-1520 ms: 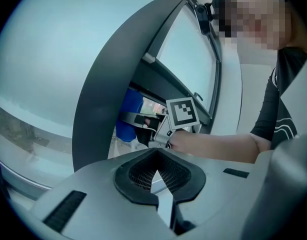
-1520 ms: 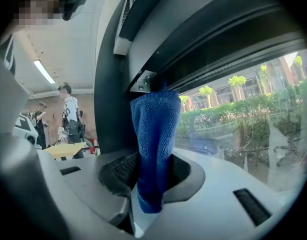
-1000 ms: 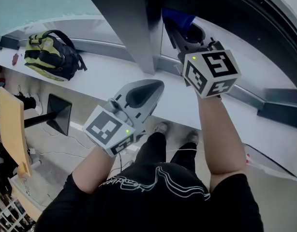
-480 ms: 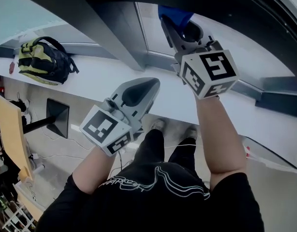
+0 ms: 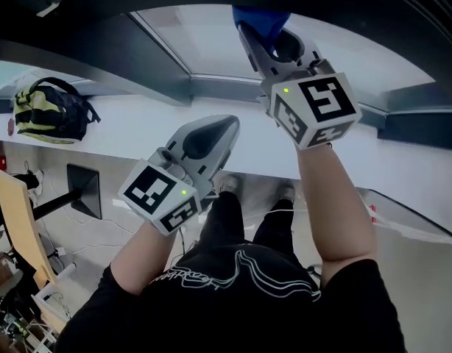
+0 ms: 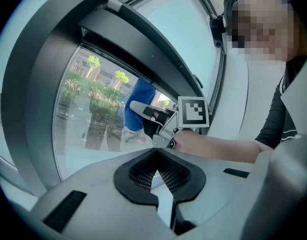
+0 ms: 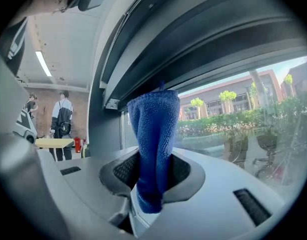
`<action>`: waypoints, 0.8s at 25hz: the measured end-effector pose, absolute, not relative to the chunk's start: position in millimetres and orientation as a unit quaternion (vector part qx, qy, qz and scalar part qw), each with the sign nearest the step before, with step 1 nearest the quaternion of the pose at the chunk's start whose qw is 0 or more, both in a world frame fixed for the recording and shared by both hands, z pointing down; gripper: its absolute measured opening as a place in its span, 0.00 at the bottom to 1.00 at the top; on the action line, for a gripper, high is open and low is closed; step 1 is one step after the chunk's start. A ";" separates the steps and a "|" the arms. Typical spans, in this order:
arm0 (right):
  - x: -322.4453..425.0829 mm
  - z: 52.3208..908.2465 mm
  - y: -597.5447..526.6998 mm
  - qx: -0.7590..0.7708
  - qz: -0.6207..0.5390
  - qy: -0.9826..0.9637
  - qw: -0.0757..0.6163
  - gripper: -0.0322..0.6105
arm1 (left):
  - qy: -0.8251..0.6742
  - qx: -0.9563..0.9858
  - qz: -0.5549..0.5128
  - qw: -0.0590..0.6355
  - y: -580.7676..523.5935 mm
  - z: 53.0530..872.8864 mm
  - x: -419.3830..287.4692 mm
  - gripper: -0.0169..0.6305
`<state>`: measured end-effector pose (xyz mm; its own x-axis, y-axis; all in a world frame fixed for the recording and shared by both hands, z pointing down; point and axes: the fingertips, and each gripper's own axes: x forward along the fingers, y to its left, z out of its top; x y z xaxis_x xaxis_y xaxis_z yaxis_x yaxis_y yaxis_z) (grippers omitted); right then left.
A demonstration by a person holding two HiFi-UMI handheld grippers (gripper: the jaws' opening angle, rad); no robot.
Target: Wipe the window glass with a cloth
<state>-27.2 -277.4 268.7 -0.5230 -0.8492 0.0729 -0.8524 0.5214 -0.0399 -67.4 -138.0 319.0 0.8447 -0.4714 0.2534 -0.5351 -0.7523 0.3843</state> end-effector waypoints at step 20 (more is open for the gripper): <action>201.8 276.5 -222.0 0.547 0.026 -0.836 0.034 0.19 | -0.234 0.937 0.075 0.247 -93.9 336.7 115.7 0.03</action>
